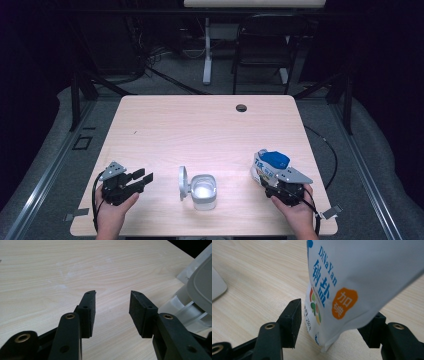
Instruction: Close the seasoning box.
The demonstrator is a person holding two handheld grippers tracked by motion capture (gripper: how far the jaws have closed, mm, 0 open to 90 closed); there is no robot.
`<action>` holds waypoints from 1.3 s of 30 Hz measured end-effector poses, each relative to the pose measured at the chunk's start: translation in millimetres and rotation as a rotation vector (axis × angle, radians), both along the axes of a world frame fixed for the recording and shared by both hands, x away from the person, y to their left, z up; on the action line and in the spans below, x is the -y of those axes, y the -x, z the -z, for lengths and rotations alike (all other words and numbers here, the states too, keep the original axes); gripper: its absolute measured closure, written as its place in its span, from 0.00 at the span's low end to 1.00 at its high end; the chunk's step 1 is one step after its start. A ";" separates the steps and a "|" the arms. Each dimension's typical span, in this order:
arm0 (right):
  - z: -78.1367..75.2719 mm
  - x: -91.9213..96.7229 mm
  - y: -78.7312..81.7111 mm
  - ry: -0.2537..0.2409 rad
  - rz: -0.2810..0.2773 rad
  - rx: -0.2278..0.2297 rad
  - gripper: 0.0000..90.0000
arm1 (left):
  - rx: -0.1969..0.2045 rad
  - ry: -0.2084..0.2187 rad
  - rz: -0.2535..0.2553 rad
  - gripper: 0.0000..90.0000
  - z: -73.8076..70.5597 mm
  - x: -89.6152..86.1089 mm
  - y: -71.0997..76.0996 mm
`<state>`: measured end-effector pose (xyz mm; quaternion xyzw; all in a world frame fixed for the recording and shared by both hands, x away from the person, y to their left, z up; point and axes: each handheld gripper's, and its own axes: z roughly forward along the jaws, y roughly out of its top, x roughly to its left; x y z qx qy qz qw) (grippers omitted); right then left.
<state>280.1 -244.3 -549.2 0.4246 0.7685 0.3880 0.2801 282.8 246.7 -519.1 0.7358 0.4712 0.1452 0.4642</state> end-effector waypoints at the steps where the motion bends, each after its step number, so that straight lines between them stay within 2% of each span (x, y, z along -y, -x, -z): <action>1: -0.2 0.4 0.7 0.005 -0.003 -0.002 0.45 | 0.000 0.002 0.002 0.63 -0.6 0.3 0.3; 14: -6.6 12.5 15.8 -0.007 0.029 0.008 0.43 | 0.009 0.002 0.043 0.70 -9.8 8.5 4.6; 20: -6.5 18.4 22.1 -0.007 0.036 -0.002 0.43 | 0.009 -0.009 0.069 0.80 -15.0 12.1 7.6; 25: -4.6 19.1 24.0 -0.036 0.040 0.002 0.43 | 0.011 -0.008 0.111 0.90 -18.6 21.3 9.6; 29: -0.8 15.2 23.3 -0.005 0.016 -0.013 0.43 | 0.021 -0.027 0.152 1.00 -22.5 30.0 11.2; 32: -0.9 15.3 23.5 0.003 0.014 -0.007 0.43 | 0.024 -0.036 0.176 1.00 -25.4 35.8 13.0; 35: -1.1 17.3 22.5 -0.009 0.025 0.001 0.43 | 0.028 -0.040 0.188 1.00 -27.0 40.8 15.6; 39: 0.5 17.4 20.8 -0.001 0.024 -0.014 0.43 | 0.031 -0.048 0.212 1.00 -28.4 45.5 18.1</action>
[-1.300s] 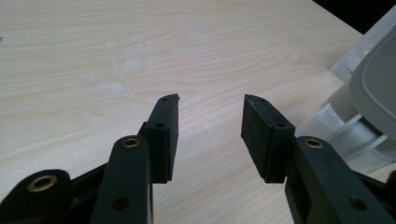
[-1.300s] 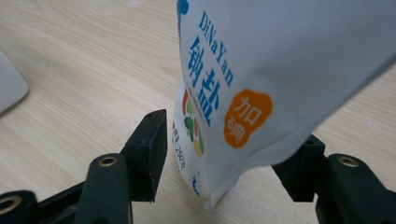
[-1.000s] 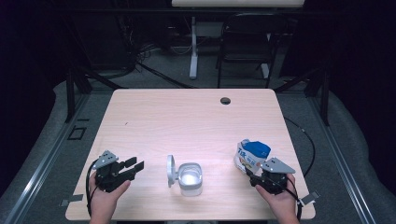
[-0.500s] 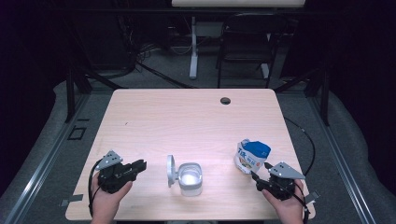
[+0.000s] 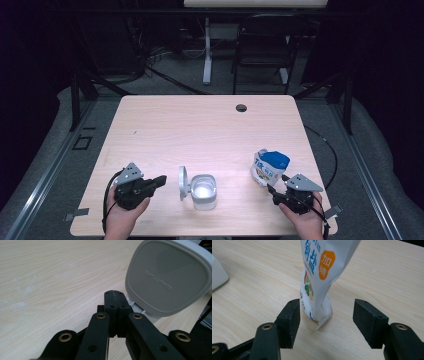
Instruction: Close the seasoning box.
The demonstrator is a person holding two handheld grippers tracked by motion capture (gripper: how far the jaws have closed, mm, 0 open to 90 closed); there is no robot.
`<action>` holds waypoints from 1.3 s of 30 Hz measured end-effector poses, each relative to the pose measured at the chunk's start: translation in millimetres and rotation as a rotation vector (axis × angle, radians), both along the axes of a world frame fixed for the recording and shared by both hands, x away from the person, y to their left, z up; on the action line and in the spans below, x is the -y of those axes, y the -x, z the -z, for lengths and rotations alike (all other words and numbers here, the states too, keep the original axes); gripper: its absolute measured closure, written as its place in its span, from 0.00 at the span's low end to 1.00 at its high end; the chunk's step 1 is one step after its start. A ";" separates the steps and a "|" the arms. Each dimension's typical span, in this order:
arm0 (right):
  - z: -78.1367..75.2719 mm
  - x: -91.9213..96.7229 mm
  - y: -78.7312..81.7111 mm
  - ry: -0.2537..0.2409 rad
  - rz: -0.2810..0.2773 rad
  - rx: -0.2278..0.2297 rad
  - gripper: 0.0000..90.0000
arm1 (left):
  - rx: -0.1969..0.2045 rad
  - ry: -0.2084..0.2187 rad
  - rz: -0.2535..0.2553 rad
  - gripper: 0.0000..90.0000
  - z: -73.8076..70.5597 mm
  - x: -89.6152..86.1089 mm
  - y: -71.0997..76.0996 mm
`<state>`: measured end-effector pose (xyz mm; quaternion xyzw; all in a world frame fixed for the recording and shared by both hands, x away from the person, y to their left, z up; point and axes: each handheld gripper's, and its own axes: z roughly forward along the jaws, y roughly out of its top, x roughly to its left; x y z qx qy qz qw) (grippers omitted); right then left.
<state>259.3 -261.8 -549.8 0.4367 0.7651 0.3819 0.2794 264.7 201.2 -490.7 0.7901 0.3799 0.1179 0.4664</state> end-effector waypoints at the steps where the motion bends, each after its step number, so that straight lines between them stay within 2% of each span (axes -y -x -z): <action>1: 0.4 -1.0 0.0 -0.003 0.002 0.004 0.43 | 0.001 -0.002 0.005 1.00 -0.3 1.6 0.6; 8: -1.1 -1.4 1.2 0.004 -0.001 0.009 0.43 | 0.011 -0.027 0.055 1.00 -2.7 16.1 4.2; 11: -1.5 0.2 1.3 -0.010 0.004 0.013 0.43 | 0.017 -0.031 0.067 1.00 -3.5 19.5 5.6; 16: -3.1 1.0 2.3 -0.013 0.018 0.021 0.43 | 0.013 -0.015 0.084 1.00 -4.6 24.4 7.7; 18: -3.2 1.1 2.8 -0.007 0.017 0.014 0.43 | 0.019 -0.023 0.094 1.00 -5.3 26.1 8.3; 21: -3.1 0.8 3.0 -0.003 0.015 0.013 0.43 | 0.016 -0.006 0.101 1.00 -6.1 28.8 9.4; 31: -2.1 -0.7 2.6 -0.002 0.012 0.014 0.43 | 0.038 -0.003 0.125 1.00 -11.2 37.9 13.3; 35: -2.0 -0.4 2.5 -0.004 0.012 0.013 0.43 | 0.039 -0.008 0.127 1.00 -11.0 41.4 13.8; 39: -2.3 0.4 2.4 -0.002 0.012 0.012 0.43 | 0.035 -0.006 0.150 1.00 -10.1 47.3 14.7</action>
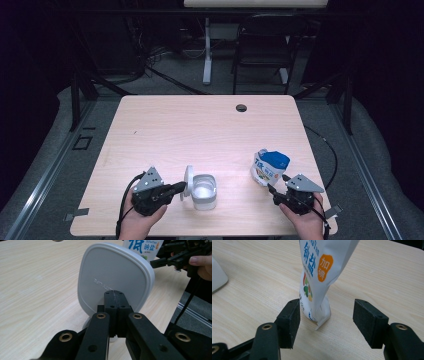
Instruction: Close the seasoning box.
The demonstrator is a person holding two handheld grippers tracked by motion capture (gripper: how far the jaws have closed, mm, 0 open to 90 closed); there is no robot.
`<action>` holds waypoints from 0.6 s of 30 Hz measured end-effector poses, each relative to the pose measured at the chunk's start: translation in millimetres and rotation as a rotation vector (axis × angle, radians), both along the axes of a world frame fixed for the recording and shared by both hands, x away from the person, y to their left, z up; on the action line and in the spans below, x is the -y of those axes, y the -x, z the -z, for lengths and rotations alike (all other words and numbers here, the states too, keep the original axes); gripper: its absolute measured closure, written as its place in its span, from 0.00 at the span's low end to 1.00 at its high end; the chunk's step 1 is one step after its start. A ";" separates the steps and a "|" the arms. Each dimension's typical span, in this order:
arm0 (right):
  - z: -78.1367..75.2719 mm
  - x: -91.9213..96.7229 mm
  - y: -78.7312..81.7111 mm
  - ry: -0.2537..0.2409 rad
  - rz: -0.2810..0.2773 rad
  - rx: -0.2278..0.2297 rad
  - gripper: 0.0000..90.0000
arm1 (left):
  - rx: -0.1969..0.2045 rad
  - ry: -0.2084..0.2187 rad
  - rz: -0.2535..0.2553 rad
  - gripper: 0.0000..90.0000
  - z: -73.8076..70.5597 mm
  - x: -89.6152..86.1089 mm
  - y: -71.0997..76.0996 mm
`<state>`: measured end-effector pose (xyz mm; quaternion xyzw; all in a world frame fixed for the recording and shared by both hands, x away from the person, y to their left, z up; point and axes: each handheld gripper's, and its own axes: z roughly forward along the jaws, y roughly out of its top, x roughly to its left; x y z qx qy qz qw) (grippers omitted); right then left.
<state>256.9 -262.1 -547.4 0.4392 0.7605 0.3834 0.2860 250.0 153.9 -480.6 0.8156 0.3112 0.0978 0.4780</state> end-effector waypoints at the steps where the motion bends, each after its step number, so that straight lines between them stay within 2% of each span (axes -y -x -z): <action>1: 0.0 0.0 0.0 0.000 0.000 0.000 0.43 | -0.001 -0.002 0.013 1.00 0.6 2.7 0.4; 6: 0.6 -1.1 -0.1 -0.002 0.002 0.000 0.43 | 0.003 -0.027 0.039 1.00 3.4 12.6 2.6; 18: -0.1 -0.9 0.1 0.001 0.000 0.000 0.43 | -0.001 -0.029 0.027 1.00 4.5 9.7 2.4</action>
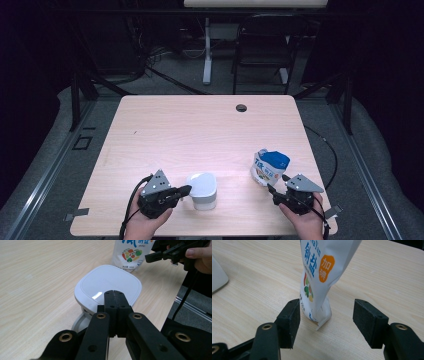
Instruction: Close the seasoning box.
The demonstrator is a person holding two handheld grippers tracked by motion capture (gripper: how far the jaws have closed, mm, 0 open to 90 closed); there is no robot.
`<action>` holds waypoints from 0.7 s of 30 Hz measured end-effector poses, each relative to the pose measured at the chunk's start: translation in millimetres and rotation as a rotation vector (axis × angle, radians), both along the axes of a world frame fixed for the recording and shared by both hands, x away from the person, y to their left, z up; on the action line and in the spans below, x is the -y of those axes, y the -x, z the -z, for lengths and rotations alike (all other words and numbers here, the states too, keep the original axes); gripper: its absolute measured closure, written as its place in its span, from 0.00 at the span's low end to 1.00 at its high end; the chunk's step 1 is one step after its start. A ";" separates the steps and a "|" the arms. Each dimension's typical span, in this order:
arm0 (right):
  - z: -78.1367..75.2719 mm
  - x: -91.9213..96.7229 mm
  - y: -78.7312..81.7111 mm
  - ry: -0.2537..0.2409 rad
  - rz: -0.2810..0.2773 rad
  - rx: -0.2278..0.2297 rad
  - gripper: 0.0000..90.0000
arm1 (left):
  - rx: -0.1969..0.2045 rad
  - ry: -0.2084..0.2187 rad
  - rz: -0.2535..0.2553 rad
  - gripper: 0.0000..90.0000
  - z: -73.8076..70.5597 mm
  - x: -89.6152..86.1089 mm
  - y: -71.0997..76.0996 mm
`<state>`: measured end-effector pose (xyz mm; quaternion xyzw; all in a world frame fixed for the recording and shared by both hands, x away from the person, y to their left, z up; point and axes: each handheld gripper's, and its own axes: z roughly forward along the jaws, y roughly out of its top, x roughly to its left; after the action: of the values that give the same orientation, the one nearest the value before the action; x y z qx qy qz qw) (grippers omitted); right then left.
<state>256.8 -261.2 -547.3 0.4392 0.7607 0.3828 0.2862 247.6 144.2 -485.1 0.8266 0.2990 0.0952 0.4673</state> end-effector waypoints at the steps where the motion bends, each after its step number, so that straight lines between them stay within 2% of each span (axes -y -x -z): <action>1: 0.0 0.1 0.0 0.000 0.000 0.000 0.43 | 0.002 -0.001 -0.001 1.00 0.0 -0.7 -0.2; 12: -0.1 0.0 0.0 -0.002 -0.002 0.000 0.43 | 0.005 -0.003 -0.033 1.00 -1.9 -9.2 -1.5; 21: 0.6 -1.1 -0.1 -0.009 -0.002 0.002 0.43 | -0.010 0.031 -0.078 1.00 -1.1 -25.9 -7.2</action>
<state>256.9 -260.2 -547.9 0.4394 0.7590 0.3869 0.2847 254.8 170.1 -483.9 0.8073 0.3347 0.1047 0.4746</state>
